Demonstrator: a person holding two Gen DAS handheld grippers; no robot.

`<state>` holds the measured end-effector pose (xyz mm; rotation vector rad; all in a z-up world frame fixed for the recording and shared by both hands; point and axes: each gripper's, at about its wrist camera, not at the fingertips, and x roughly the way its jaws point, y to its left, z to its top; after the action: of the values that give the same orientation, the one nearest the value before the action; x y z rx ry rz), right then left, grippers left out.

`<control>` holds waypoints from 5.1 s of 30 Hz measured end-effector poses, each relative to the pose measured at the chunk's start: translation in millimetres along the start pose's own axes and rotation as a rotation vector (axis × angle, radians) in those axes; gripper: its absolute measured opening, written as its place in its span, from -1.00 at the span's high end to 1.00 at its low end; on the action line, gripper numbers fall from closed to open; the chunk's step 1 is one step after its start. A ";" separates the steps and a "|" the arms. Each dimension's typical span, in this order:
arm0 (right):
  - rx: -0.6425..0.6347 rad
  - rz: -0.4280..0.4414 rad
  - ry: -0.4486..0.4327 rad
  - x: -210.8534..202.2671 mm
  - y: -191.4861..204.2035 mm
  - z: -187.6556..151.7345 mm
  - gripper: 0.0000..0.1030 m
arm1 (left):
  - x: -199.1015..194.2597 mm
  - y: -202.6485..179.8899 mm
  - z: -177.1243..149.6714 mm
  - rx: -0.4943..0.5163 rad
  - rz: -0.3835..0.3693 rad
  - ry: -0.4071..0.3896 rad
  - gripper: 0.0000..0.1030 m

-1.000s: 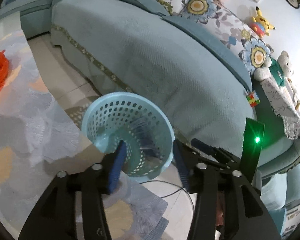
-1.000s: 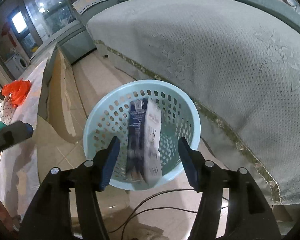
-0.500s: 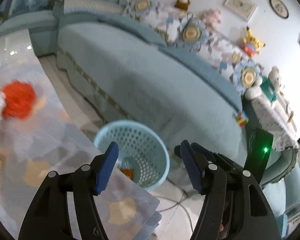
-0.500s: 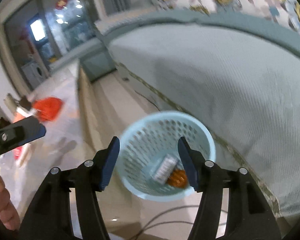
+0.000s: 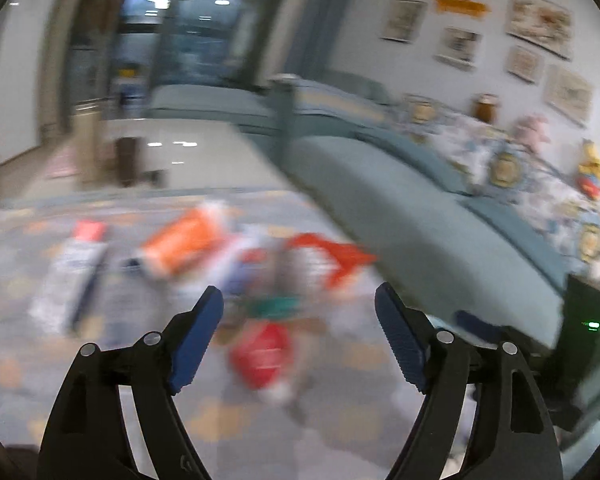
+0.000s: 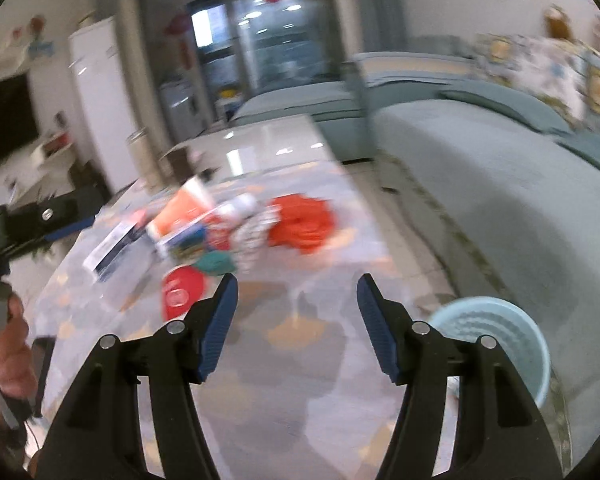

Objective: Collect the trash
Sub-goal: 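Grasp the clear plastic bottle with the left tool while the right tool grasps the red-white paper cup, then carry the bottle and cup to the wastebasket and release both, then grasp the white milk carton with the left tool while the right tool grasps the polka-dot tissue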

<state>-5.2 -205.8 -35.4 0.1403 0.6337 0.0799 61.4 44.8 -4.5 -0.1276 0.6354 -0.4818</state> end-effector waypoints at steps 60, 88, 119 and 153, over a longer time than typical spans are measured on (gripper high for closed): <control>-0.066 0.038 0.037 5.3 27.0 16.3 0.42 | -3.0 18.9 -23.4 -0.073 -0.060 -0.002 -0.03; 0.400 -0.427 0.227 -22.6 -246.1 -108.4 0.39 | 134.9 -249.4 -70.1 0.176 -0.340 0.288 -0.03; 0.493 -0.365 0.257 -6.2 -259.2 -124.1 0.06 | 150.8 -245.5 -87.4 0.199 -0.329 0.325 -0.16; -0.018 0.016 0.077 94.7 29.1 25.7 -0.24 | 24.1 130.2 22.2 -0.143 0.283 -0.005 -0.55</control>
<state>85.2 -168.7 -65.7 0.1257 0.7088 0.1064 142.6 147.7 -33.5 -0.1716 0.6712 -0.1630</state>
